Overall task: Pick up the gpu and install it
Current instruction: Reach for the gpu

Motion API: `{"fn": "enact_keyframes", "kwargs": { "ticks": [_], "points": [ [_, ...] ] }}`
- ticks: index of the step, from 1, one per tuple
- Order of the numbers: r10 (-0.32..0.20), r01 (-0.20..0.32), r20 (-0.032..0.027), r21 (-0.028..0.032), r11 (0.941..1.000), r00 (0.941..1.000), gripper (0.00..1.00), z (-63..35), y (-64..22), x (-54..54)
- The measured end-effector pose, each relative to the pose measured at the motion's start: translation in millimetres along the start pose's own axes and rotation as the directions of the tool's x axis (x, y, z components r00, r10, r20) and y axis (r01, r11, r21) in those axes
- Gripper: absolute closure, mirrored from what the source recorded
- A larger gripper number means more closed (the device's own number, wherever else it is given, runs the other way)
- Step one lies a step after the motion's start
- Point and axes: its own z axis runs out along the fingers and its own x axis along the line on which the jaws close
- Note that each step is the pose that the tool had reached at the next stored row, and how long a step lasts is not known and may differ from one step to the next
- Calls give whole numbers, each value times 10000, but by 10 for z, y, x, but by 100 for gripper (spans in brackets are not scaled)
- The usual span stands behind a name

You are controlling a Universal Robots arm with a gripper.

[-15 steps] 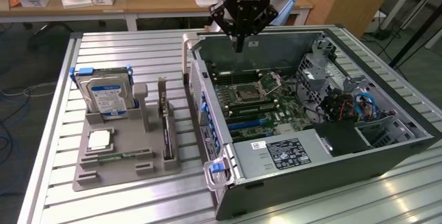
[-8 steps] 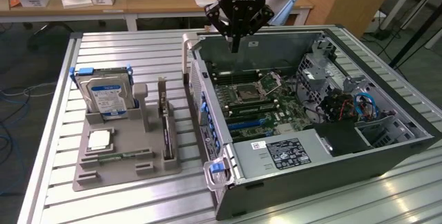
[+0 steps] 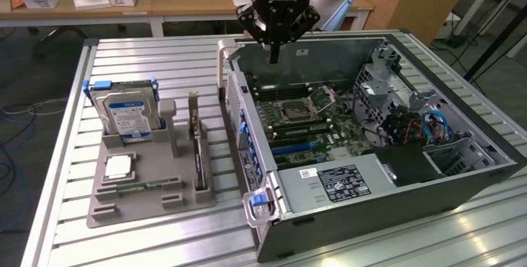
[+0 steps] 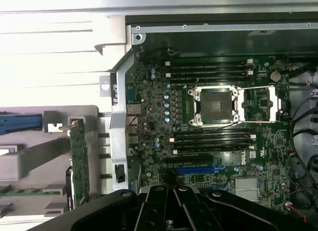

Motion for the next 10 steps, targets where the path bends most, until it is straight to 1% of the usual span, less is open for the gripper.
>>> {"fn": "enact_keyframes", "kwargs": {
  "ticks": [10],
  "points": [
    [-1,1,-1,0,10000,10000,89,-1,-10,126]
  ]
}}
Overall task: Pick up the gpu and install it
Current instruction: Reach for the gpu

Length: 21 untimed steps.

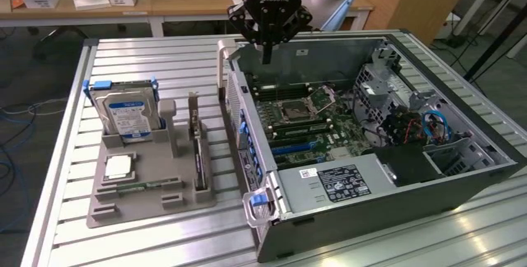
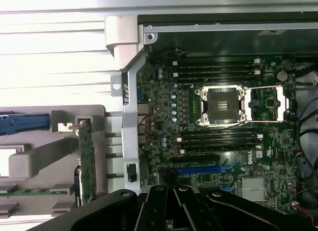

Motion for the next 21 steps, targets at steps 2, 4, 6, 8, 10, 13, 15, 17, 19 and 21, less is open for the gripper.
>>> {"fn": "enact_keyframes", "kwargs": {
  "ticks": [2,4,6,8,10,13,15,17,19,21],
  "points": [
    [0,0,0,0,10000,10000,89,0,-2,24],
    [1,-1,0,0,10000,10000,89,-1,-3,45],
    [1,-1,0,1,10000,10000,89,-1,-5,63],
    [1,-1,0,0,10000,10000,89,-1,-6,82],
    [1,-1,0,0,10000,10000,89,-2,-7,100],
    [0,0,-1,0,10000,10000,89,-2,-9,127],
    [0,0,0,0,10000,10000,89,-2,-11,147],
    [0,0,0,0,10000,10000,89,-3,-12,166],
    [0,0,-1,0,10000,10000,89,-3,-14,186],
    [1,-1,-1,1,10000,10000,89,-4,-15,207]
  ]
}}
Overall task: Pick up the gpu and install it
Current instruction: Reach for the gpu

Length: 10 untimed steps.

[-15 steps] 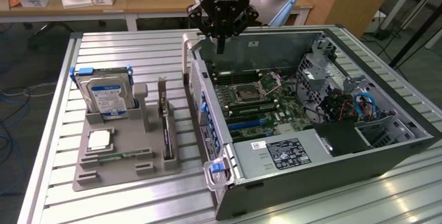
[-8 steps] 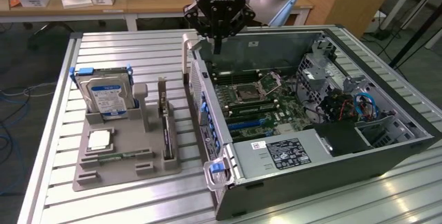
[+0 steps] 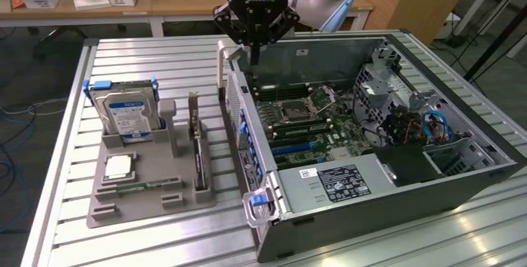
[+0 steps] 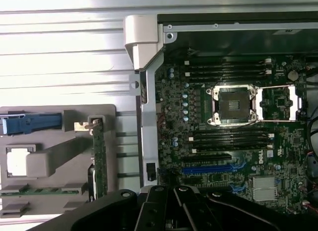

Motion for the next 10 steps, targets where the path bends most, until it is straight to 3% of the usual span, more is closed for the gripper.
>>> {"fn": "enact_keyframes", "kwargs": {
  "ticks": [10],
  "points": [
    [0,0,0,0,10000,10000,89,-2,-8,112]
  ]
}}
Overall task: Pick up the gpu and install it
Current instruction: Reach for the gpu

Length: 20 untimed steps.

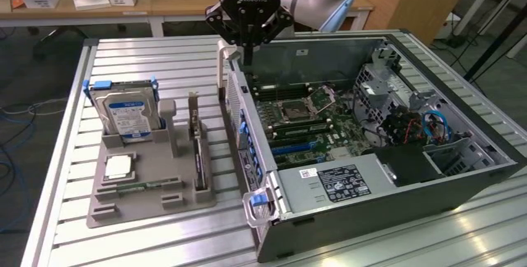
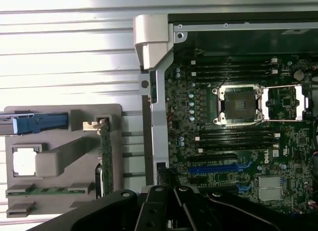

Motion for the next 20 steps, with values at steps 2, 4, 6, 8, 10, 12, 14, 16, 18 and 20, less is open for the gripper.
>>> {"fn": "enact_keyframes", "kwargs": {
  "ticks": [2,4,6,8,10,12,14,16,18,20],
  "points": [
    [0,0,0,1,10000,10000,89,-1,-2,24],
    [0,0,1,0,10000,10000,89,0,-4,48],
    [0,0,0,1,10000,10000,89,-1,-5,73],
    [1,-1,0,0,10000,10000,89,-1,-7,98],
    [1,-1,0,0,10000,10000,89,-2,-9,123],
    [1,-1,1,0,10000,10000,89,-2,-11,147],
    [0,0,1,0,10000,10000,89,-2,-13,171],
    [0,0,0,0,10000,10000,89,-3,-15,195],
    [0,0,0,0,10000,10000,89,-3,-16,216],
    [0,0,0,0,10000,10000,89,-4,-18,239]
  ]
}}
